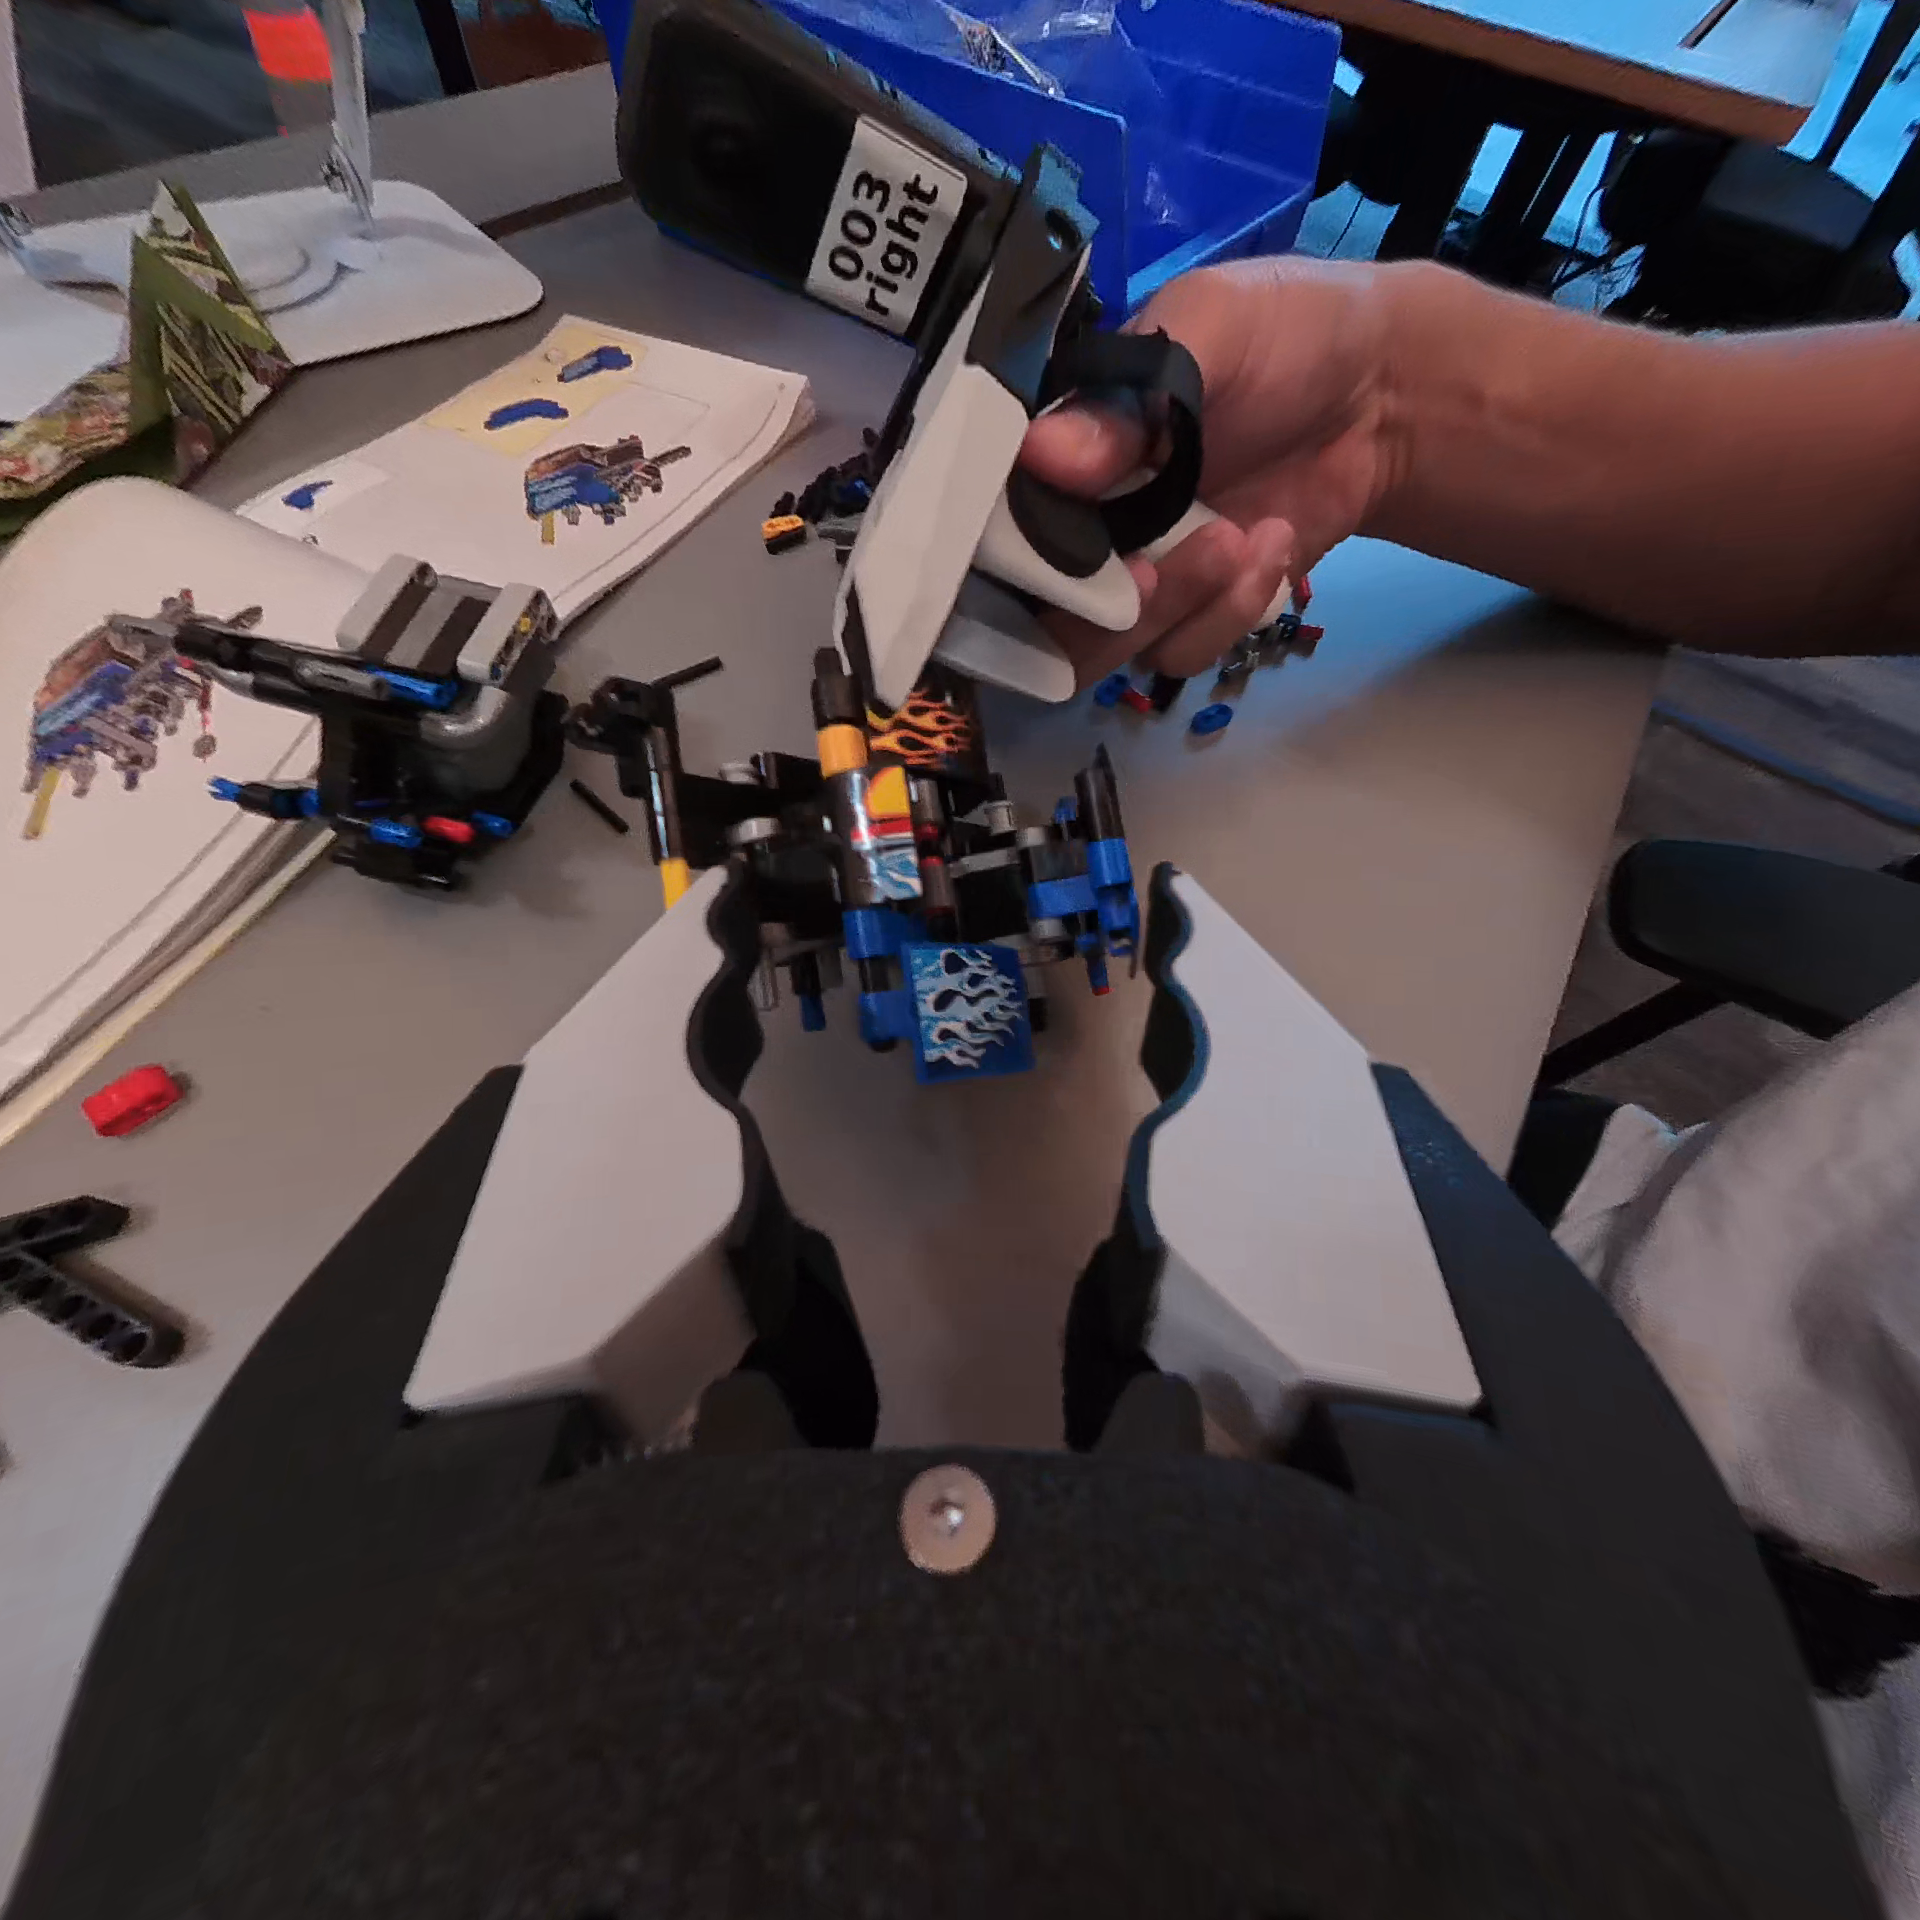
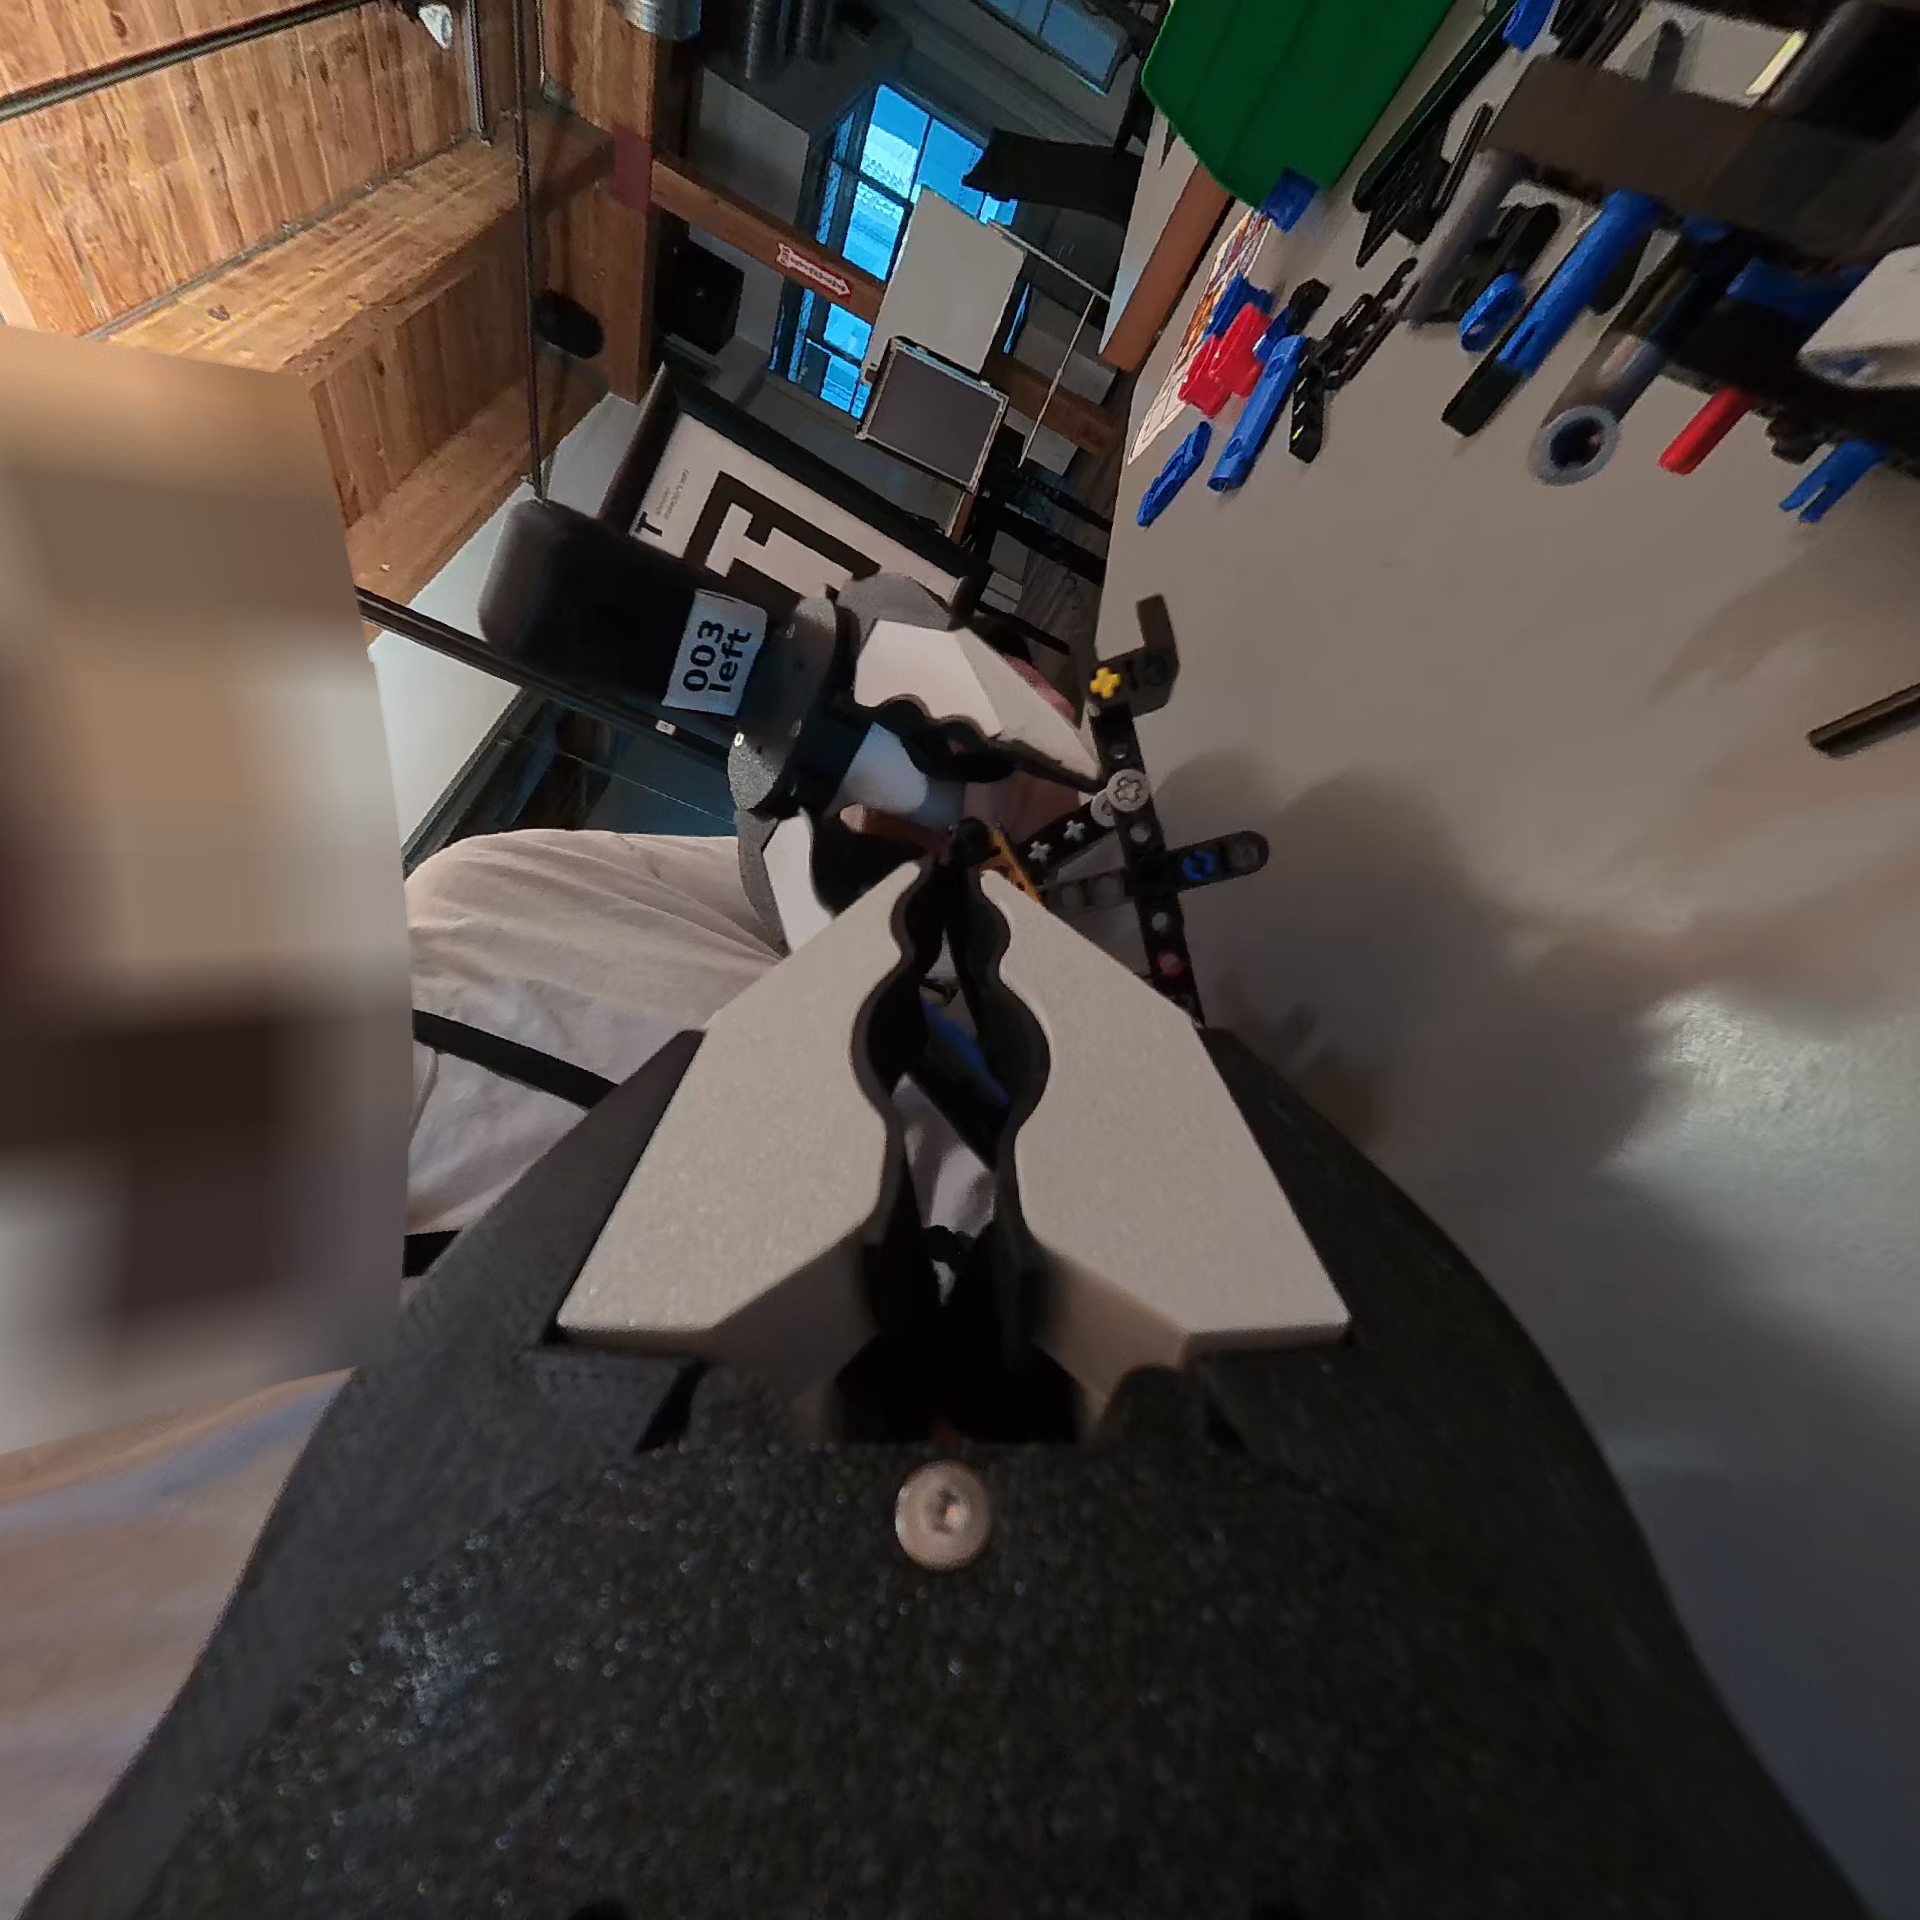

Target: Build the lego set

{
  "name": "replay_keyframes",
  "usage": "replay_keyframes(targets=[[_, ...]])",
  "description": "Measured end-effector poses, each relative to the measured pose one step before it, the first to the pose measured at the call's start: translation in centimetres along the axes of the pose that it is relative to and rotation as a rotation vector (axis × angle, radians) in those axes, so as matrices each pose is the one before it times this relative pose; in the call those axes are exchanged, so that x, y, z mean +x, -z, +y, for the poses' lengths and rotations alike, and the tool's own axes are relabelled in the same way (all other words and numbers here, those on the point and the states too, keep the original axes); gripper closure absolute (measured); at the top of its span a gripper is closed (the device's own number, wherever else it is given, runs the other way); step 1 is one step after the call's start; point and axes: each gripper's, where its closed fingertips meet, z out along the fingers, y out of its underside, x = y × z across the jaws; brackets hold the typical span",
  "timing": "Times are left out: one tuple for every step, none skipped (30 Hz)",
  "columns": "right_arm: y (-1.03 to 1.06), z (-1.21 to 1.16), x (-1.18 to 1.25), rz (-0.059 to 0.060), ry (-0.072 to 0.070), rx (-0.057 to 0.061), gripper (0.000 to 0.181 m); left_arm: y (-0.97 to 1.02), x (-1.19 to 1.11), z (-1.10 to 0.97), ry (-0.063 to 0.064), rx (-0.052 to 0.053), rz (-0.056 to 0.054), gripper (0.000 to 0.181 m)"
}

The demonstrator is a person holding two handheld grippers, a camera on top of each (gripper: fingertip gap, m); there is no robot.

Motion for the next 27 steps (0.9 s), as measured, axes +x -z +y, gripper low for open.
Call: replay_keyframes(targets=[[-0.035,0.145,0.032,0.0019,-0.0032,-0.0078,0.180,-0.016,-0.112,-0.032,-0.0183,-0.0088,-0.0047,0.116],[-0.018,0.172,0.158,0.0091,0.0019,-0.0101,0.179,-0.041,-0.024,0.048,-0.0104,-0.0141,0.0022,0.122],[-0.011,0.173,0.159,0.0084,0.0016,-0.0087,0.179,-0.024,-0.016,0.019,-0.0016,-0.0100,0.0033,0.130],[0.003,0.125,0.167,0.0083,-0.0006,-0.0058,0.178,-0.006,-0.013,-0.026,0.0020,-0.0041,0.0054,0.140],[-0.010,0.127,0.166,0.0072,-0.0005,-0.0065,0.179,-0.015,-0.001,0.052,0.0031,-0.0058,0.0074,0.147],[-0.025,0.138,0.123,0.0061,0.0029,-0.0081,0.178,-0.062,-0.124,0.156,0.0100,-0.0119,0.0032,0.153],[-0.061,0.077,0.091,0.0072,0.0109,-0.0049,0.176,-0.107,-0.117,0.179,0.0121,-0.0120,0.0059,0.156],[-0.066,0.007,0.046,0.0088,0.0159,-0.0014,0.173,-0.107,-0.108,0.117,0.0148,-0.0056,0.0078,0.157],[-0.011,-0.163,-0.070,0.0049,0.0188,0.0072,0.169,-0.092,-0.126,0.005,0.0205,0.0038,0.0079,0.158],[0.038,-0.178,-0.096,0.0072,0.0227,0.0045,0.163,-0.080,-0.123,-0.028,0.0213,0.0064,0.0094,0.158],[0.067,-0.021,-0.053,0.0114,0.0258,-0.0055,0.159,-0.080,-0.053,-0.004,0.0163,0.0040,0.0129,0.159],[0.096,-0.064,-0.045,0.0131,0.0303,-0.0039,0.155,-0.081,-0.046,0.019,0.0137,0.0007,0.0118,0.159],[0.114,-0.070,-0.020,0.0167,0.0318,-0.0009,0.152,-0.090,-0.055,0.018,0.0114,0.0010,0.0089,0.159],[0.119,-0.015,-0.046,0.0148,0.0341,-0.0055,0.145,-0.065,-0.036,-0.003,0.0092,0.0026,0.0089,0.159],[0.146,0.033,0.061,0.0245,0.0415,-0.0151,0.135,-0.076,-0.018,0.001,0.0065,0.0017,0.0075,0.159],[0.203,0.094,0.326,0.0457,0.0627,-0.0251,0.131,-0.047,-0.029,-0.003,0.0049,0.0019,0.0059,0.159],[0.286,0.253,0.630,0.0735,0.0867,-0.0322,0.128,-0.044,-0.028,-0.027,0.0052,0.0024,0.0048,0.160],[0.235,0.383,0.405,0.0709,0.1255,-0.0378,0.123,-0.038,-0.042,0.011,0.0054,-0.0002,0.0041,0.160],[0.184,0.307,-0.084,0.0555,0.1387,-0.0317,0.118,-0.024,-0.020,0.000,0.0055,0.0003,0.0059,0.160],[0.076,0.438,-0.425,0.0385,0.1153,-0.0351,0.115,0.000,-0.014,-0.012,0.0082,0.0016,0.0071,0.160],[-0.105,0.400,-0.751,0.0102,0.0700,-0.0366,0.109,0.007,-0.030,-0.003,0.0111,0.0019,0.0076,0.160],[-0.293,0.278,-0.624,-0.0007,0.0339,-0.0340,0.107,0.002,-0.011,-0.011,0.0089,0.0028,0.0085,0.160],[-0.463,0.295,-0.313,0.0021,0.0153,-0.0322,0.107,0.003,-0.023,0.005,0.0077,0.0021,0.0061,0.160],[-0.592,0.307,-0.221,-0.0007,0.0094,-0.0276,0.106,-0.001,-0.025,-0.001,0.0058,0.0011,0.0048,0.160],[-0.558,0.290,0.051,0.0124,0.0136,-0.0207,0.106,-0.006,0.021,-0.011,0.0034,0.0017,0.0069,0.160],[-0.465,0.390,0.159,0.0175,0.0237,-0.0225,0.107,-0.019,0.018,-0.011,0.0051,0.0015,0.0072,0.160],[-0.294,0.353,0.227,0.0248,0.0296,-0.0200,0.111,-0.012,-0.039,-0.013,0.0080,0.0020,0.0038,0.160]])
